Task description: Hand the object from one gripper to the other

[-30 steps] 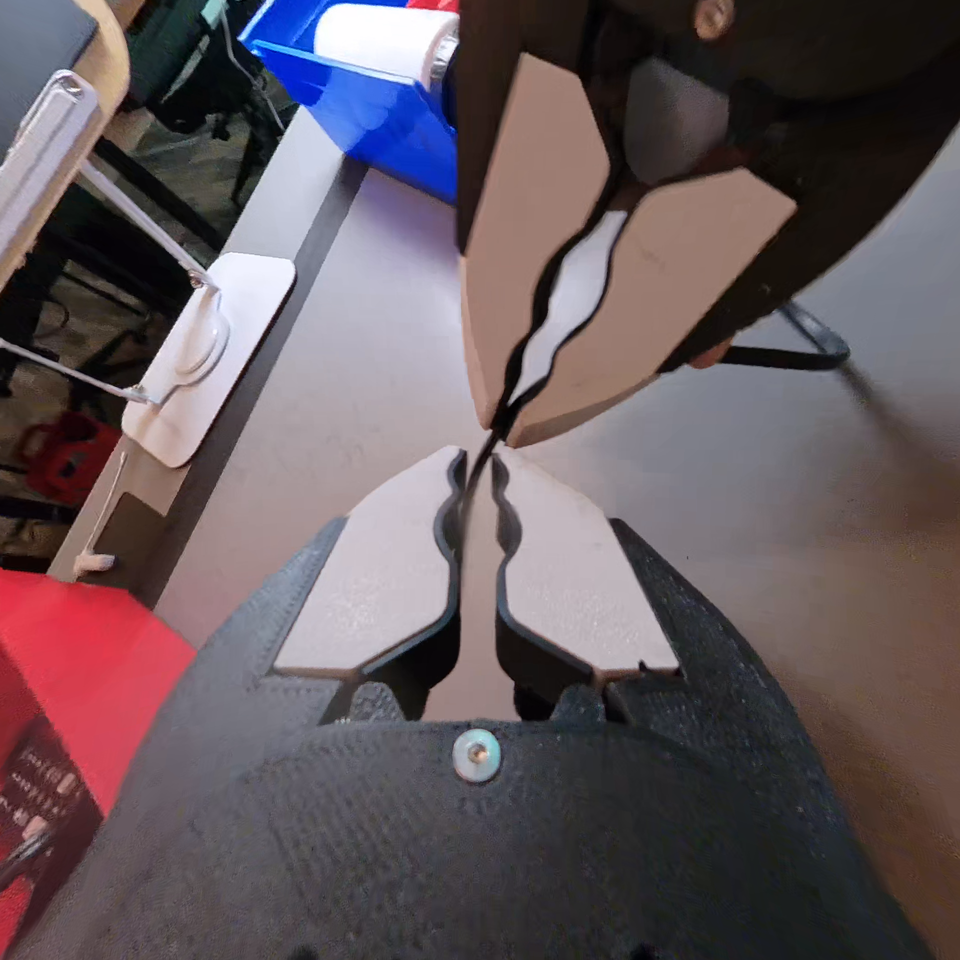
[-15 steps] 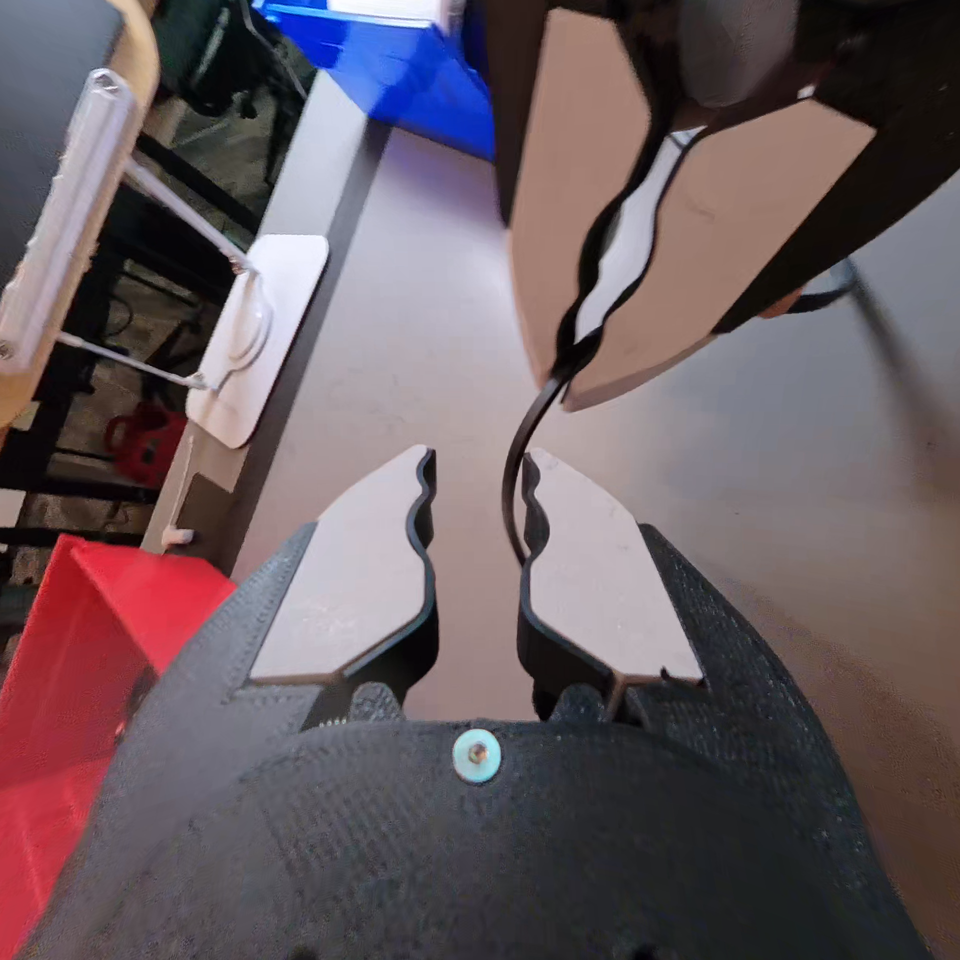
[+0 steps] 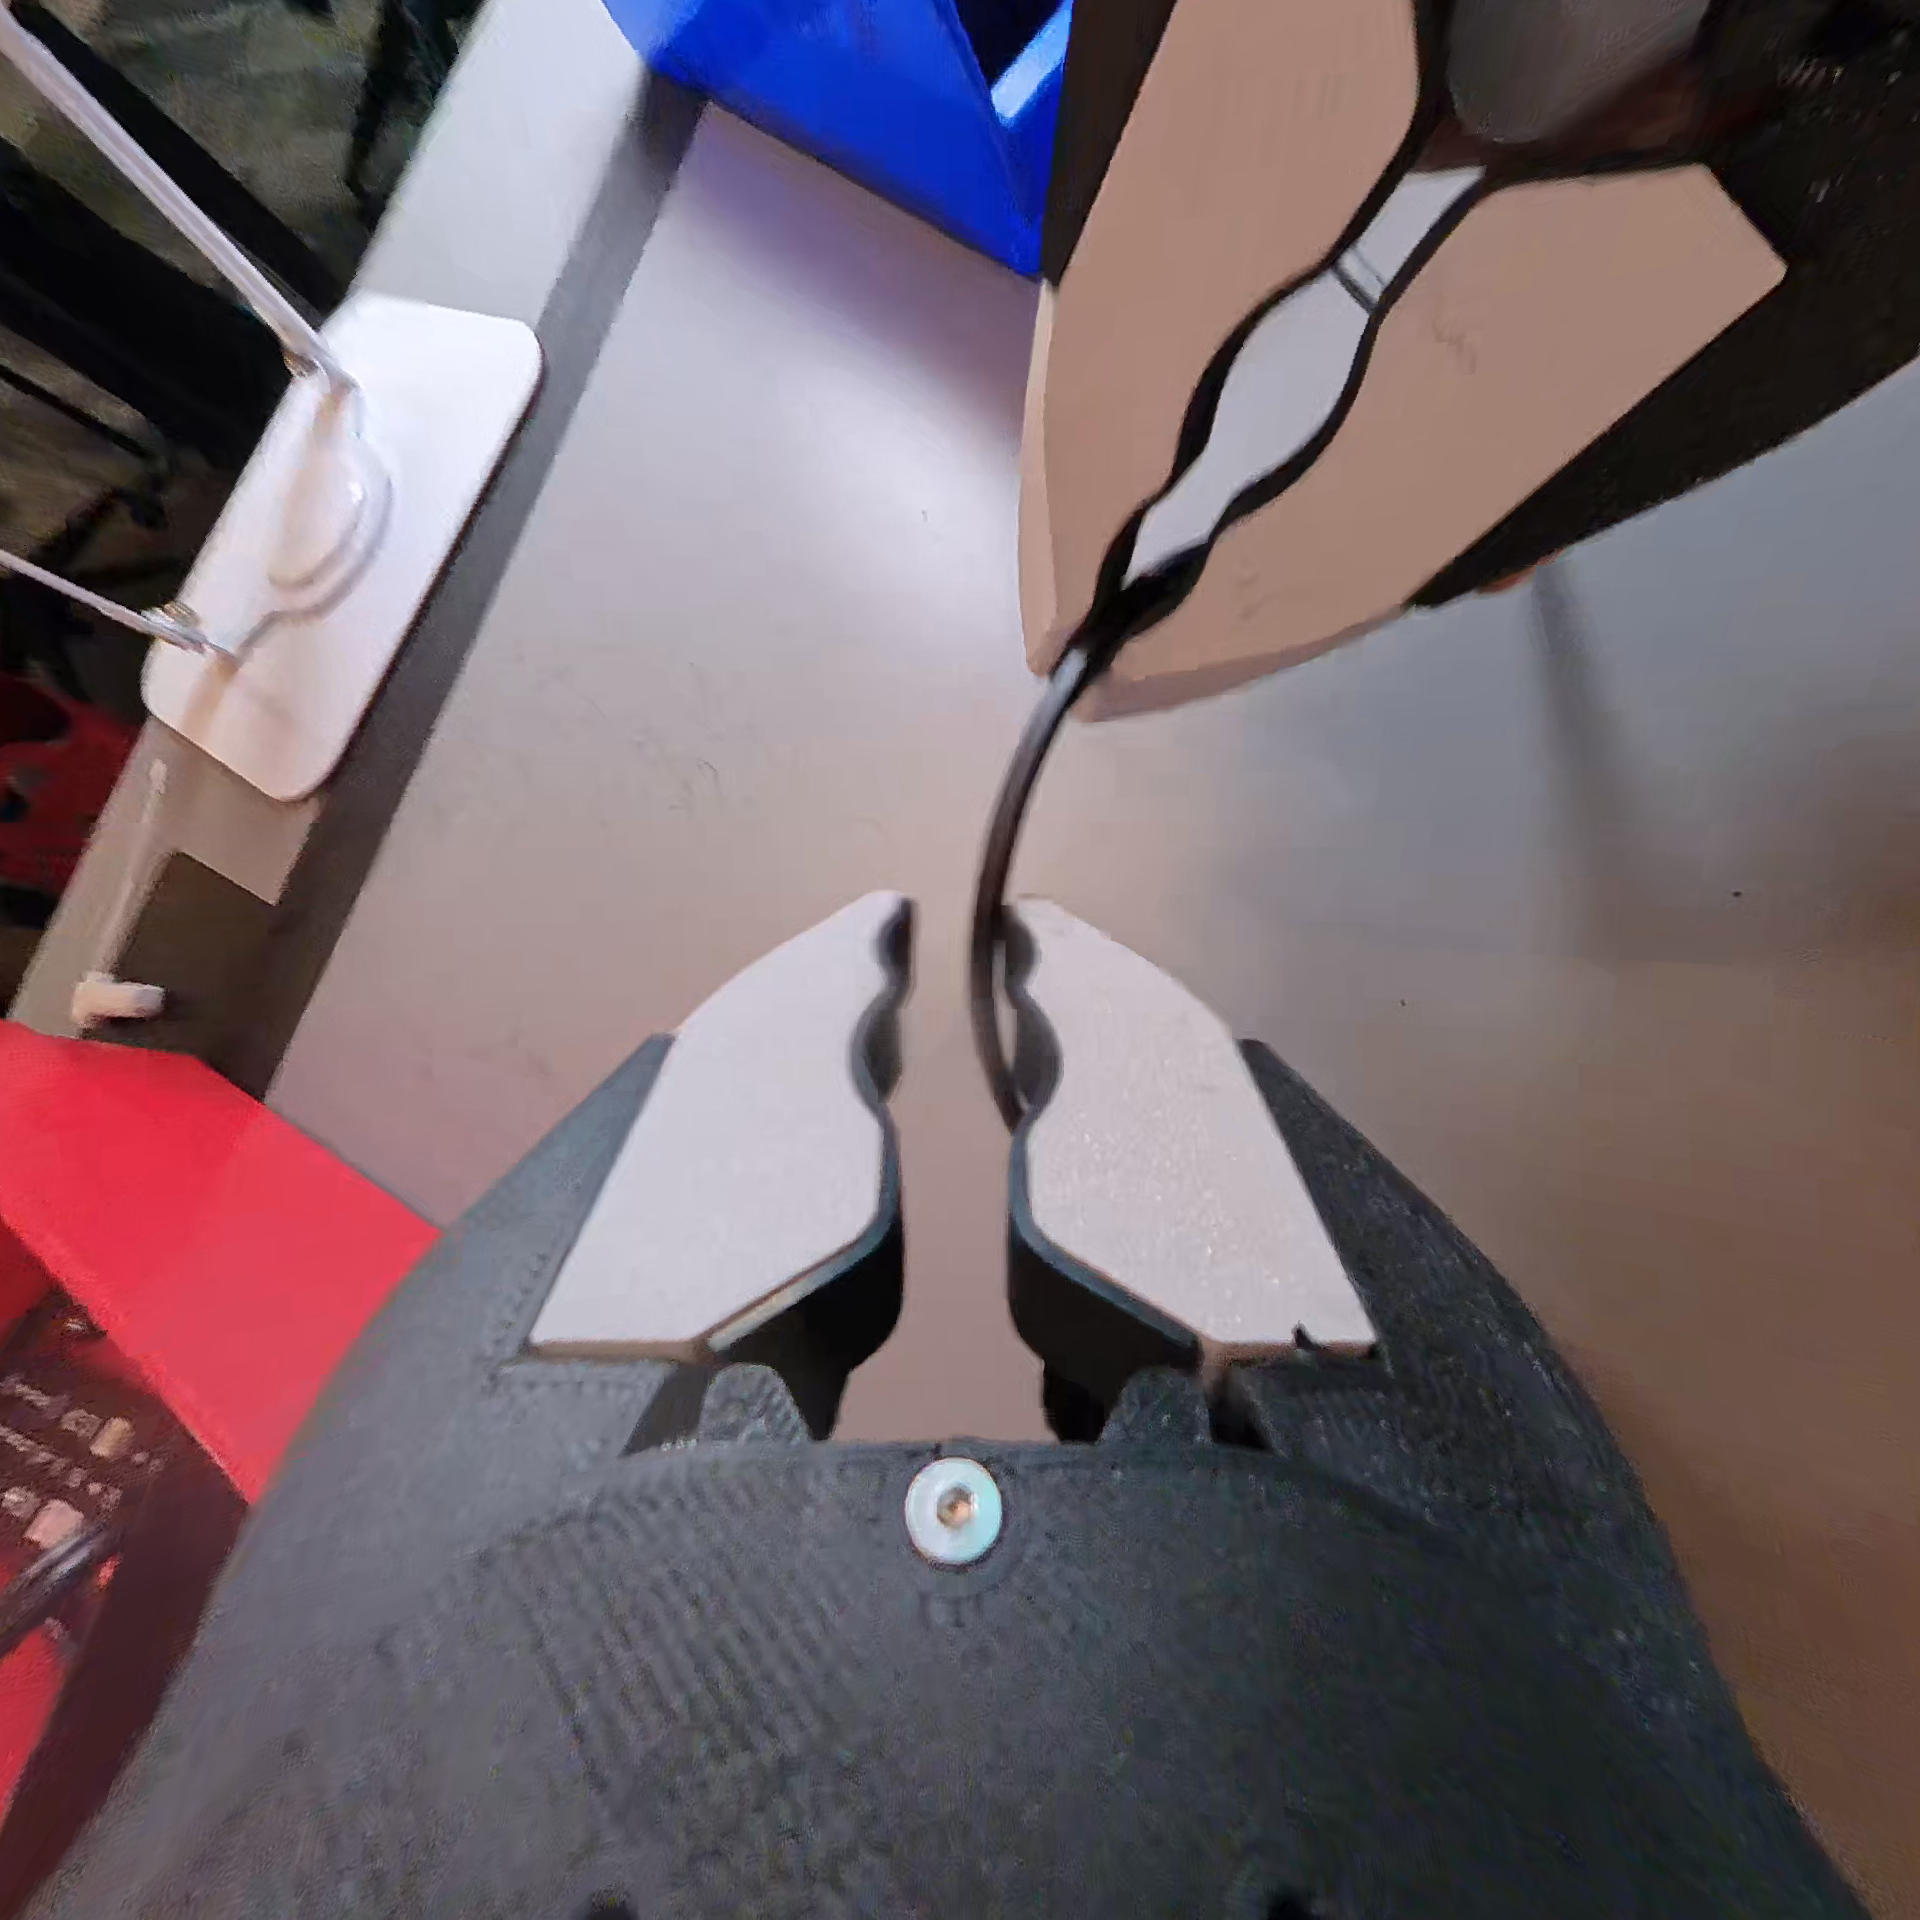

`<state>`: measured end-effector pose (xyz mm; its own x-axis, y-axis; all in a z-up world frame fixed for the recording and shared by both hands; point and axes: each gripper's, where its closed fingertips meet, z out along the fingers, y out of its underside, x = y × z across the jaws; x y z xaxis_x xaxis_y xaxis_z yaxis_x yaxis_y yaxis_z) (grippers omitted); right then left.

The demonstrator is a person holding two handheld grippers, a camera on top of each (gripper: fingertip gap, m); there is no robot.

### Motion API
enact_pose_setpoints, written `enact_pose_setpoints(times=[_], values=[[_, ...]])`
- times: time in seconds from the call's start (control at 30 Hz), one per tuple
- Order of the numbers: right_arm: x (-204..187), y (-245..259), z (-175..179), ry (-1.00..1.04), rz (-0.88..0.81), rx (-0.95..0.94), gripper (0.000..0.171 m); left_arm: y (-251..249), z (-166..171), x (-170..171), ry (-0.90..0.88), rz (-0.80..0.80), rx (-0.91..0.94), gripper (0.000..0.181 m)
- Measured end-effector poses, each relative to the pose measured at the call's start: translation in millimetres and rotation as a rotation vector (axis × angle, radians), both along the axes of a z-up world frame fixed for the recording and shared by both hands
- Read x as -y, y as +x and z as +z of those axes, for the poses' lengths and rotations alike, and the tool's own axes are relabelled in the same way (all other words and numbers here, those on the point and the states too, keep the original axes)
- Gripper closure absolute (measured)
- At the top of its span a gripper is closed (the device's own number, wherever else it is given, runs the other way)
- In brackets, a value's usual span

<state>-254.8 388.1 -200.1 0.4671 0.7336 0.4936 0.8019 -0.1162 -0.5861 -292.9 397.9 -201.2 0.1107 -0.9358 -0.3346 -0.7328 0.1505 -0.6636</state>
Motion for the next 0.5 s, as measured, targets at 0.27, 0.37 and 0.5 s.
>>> enact_pose_setpoints(times=[0.27,0.37,0.5], values=[[9.2,-17.1,4.2,0.001,0.079,-0.067,0.168,17.6,5.7,20.1,0.039,-0.104,0.054,0.177],[4.1,-4.8,7.9,0.001,0.028,-0.067,0.154,10.1,8.7,12.1,-0.052,-0.041,0.070,0.177],[4.0,-3.0,1.8,-0.006,0.044,-0.062,0.166,3.0,1.5,10.9,-0.201,-0.011,0.063,0.166]])
